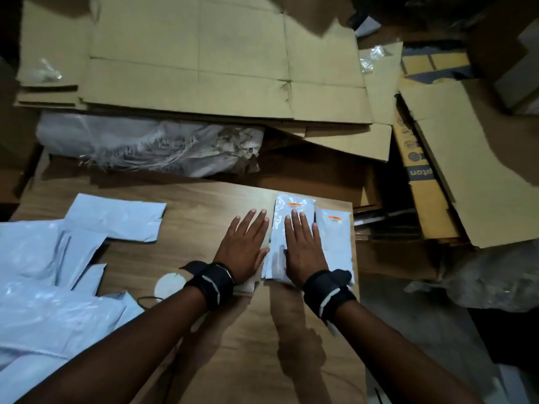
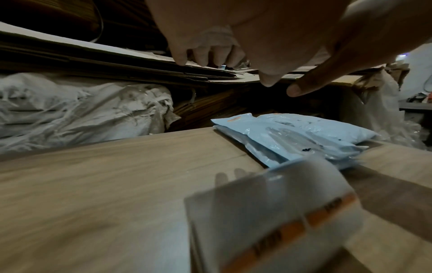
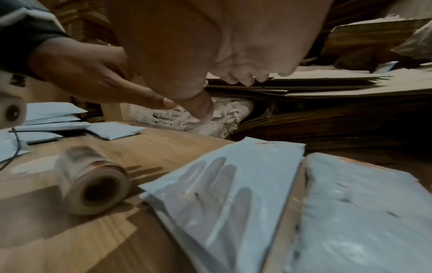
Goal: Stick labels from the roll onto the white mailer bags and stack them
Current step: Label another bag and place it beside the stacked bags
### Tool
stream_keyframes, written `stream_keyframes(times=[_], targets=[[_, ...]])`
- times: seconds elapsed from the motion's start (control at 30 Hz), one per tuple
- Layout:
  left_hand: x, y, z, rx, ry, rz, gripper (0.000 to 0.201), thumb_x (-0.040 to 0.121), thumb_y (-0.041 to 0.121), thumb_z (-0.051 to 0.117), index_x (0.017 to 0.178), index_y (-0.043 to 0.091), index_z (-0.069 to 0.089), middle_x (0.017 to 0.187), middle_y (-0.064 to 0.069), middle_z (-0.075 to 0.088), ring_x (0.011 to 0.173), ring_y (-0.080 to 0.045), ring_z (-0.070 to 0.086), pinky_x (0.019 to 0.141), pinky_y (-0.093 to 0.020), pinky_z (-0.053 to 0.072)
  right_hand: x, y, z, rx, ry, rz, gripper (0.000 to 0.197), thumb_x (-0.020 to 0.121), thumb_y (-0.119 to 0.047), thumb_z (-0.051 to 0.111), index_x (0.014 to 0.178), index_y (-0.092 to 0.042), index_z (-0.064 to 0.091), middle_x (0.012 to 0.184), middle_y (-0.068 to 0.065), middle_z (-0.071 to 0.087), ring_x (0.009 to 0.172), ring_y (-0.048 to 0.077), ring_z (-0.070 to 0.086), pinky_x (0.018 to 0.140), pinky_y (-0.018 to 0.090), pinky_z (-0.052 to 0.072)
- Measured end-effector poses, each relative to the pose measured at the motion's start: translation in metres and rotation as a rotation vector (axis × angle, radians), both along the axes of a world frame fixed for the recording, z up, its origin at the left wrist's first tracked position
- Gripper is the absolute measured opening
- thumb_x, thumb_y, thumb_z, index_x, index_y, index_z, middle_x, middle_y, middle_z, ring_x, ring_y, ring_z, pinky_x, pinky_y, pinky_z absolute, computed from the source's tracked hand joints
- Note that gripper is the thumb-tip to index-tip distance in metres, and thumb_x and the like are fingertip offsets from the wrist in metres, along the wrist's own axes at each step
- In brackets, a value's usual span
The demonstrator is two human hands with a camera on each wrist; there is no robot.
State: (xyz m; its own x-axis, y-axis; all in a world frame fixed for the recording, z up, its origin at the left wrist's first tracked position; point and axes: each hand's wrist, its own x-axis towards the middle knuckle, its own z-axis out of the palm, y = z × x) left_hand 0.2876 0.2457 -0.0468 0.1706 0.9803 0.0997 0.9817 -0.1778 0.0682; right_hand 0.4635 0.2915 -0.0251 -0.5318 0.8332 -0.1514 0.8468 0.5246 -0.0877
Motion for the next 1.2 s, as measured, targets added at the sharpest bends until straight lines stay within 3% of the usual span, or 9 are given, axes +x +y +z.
stream_keyframes(times=[0.1,0.2,0.37,0.57,0.63,0.77,0.93,1.1,1.2], targets=[[-0.017,-0.023,0.008,0.048,-0.011,0.084,0.070,0.090,0.048,0.055,0.148,0.011,0.039,0.159,-0.012,0.026,0.145,-0.033,0.027,0.112,-0.051,0.030,-0.027,-0.019,0.003,0.045,0.030,0.034,0.086,0.081,-0.020,0.065,0.153,-0.007,0.020,0.161,0.017,0.013,0.149,0.032,0.008,0.118,0.046,-0.002],[-0.042,-0.051,0.015,0.056,-0.042,0.178,0.069,0.088,0.048,0.059,0.147,0.017,0.040,0.158,-0.012,0.028,0.144,-0.035,0.029,0.111,-0.053,0.031,-0.062,-0.044,0.006,0.046,0.097,0.101,0.084,0.083,-0.019,0.063,0.153,-0.009,0.017,0.162,0.016,0.006,0.149,0.032,0.002,0.120,0.048,0.002],[-0.090,-0.105,0.013,0.014,-0.084,0.328,0.068,0.090,0.049,0.056,0.149,0.024,0.034,0.159,-0.010,0.025,0.145,-0.034,0.027,0.112,-0.053,0.032,-0.123,-0.085,0.007,-0.025,0.165,0.208,0.081,0.088,-0.018,0.055,0.156,-0.017,0.009,0.163,0.008,-0.006,0.149,0.024,-0.013,0.121,0.045,-0.005],[-0.154,-0.168,0.016,-0.003,-0.108,0.478,0.061,0.090,0.046,0.052,0.145,0.021,0.043,0.157,-0.012,0.031,0.143,-0.034,0.030,0.110,-0.052,0.034,-0.193,-0.135,0.008,-0.085,0.224,0.332,0.073,0.089,-0.026,0.057,0.153,-0.016,0.023,0.162,0.011,0.013,0.150,0.031,0.008,0.121,0.047,0.005],[-0.176,-0.188,0.019,-0.004,-0.108,0.529,0.056,0.089,0.045,0.049,0.140,0.020,0.050,0.154,-0.013,0.036,0.141,-0.035,0.033,0.110,-0.052,0.034,-0.217,-0.151,0.005,-0.139,0.227,0.365,0.071,0.091,-0.029,0.056,0.153,-0.017,0.024,0.162,0.010,0.014,0.149,0.030,0.011,0.120,0.044,0.003],[-0.211,-0.226,0.020,0.007,-0.101,0.619,0.053,0.086,0.038,0.064,0.135,0.019,0.055,0.154,-0.011,0.037,0.143,-0.034,0.031,0.111,-0.052,0.033,-0.257,-0.179,-0.002,-0.222,0.248,0.415,0.064,0.094,-0.030,0.051,0.152,-0.017,0.026,0.160,0.007,0.020,0.148,0.027,0.017,0.120,0.039,0.007],[-0.249,-0.267,0.010,-0.028,-0.073,0.624,0.059,0.084,0.034,0.066,0.140,0.020,0.051,0.154,-0.012,0.036,0.142,-0.036,0.032,0.112,-0.054,0.029,-0.298,-0.206,-0.009,-0.288,0.273,0.431,0.064,0.093,-0.037,0.054,0.149,-0.014,0.034,0.155,0.011,0.033,0.141,0.030,0.032,0.116,0.039,0.024],[-0.267,-0.297,0.001,-0.076,-0.064,0.543,0.064,0.081,0.030,0.068,0.141,0.021,0.049,0.155,-0.011,0.034,0.143,-0.035,0.031,0.112,-0.056,0.029,-0.320,-0.216,-0.020,-0.420,0.234,0.322,0.070,0.093,-0.045,0.054,0.151,-0.013,0.029,0.154,0.008,0.035,0.140,0.026,0.035,0.114,0.034,0.027],[-0.276,-0.314,-0.005,-0.095,-0.086,0.502,0.065,0.076,0.025,0.070,0.139,0.020,0.052,0.153,-0.011,0.037,0.141,-0.035,0.033,0.111,-0.056,0.033,-0.328,-0.214,-0.027,-0.478,0.145,0.264,0.070,0.095,-0.041,0.051,0.153,-0.014,0.022,0.149,0.010,0.042,0.134,0.028,0.040,0.109,0.034,0.032]])
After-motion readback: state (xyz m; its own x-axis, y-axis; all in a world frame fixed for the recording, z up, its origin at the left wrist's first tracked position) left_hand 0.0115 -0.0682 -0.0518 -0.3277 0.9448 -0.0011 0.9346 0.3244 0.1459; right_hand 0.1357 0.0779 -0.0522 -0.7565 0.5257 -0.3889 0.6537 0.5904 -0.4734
